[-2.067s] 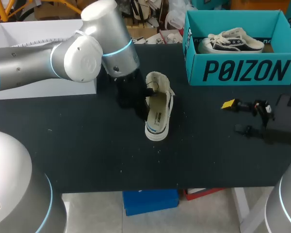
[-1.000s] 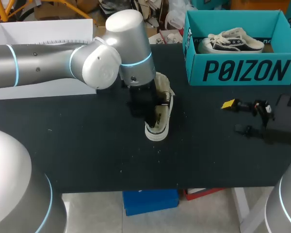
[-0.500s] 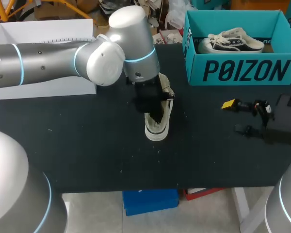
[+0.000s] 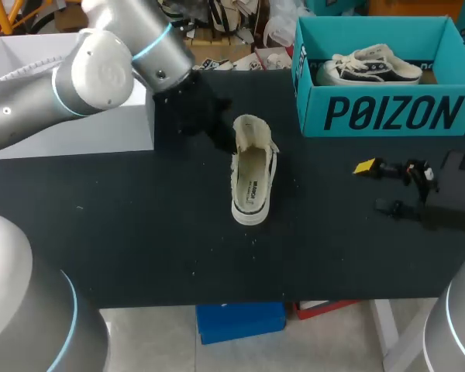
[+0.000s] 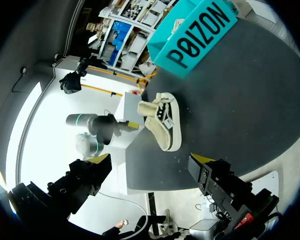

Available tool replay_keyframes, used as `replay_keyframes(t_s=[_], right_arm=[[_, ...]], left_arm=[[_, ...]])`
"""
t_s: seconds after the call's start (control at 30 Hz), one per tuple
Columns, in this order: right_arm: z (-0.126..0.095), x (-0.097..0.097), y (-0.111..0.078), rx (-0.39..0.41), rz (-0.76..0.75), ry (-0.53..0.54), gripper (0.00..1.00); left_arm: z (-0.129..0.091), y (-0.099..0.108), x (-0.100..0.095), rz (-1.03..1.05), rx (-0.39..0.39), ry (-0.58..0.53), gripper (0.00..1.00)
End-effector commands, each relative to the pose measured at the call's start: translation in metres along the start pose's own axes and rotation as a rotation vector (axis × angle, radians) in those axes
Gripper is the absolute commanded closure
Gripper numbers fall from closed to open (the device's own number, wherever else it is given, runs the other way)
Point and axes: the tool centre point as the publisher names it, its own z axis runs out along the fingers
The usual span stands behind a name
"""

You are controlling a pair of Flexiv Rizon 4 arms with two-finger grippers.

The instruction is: Take the shoe out of the shoebox, open the shoe tongue, remove and reinsert the insole, then place the shoe into the shoebox

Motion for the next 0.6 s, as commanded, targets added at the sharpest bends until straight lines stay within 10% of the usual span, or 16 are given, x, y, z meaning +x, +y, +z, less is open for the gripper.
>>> replay_keyframes(t_s=[0.03, 0.6], right_arm=[[0.001, 0.001, 0.001, 0.001, 0.001, -0.002, 0.00], [0.001, 0.001, 0.001, 0.001, 0.001, -0.002, 0.00]], left_arm=[[-0.022, 0.014, 0.016, -0.238, -0.023, -0.470, 1.00], [-0.021, 0.083, 0.004, -0.463, -0.157, -0.634, 1.00]])
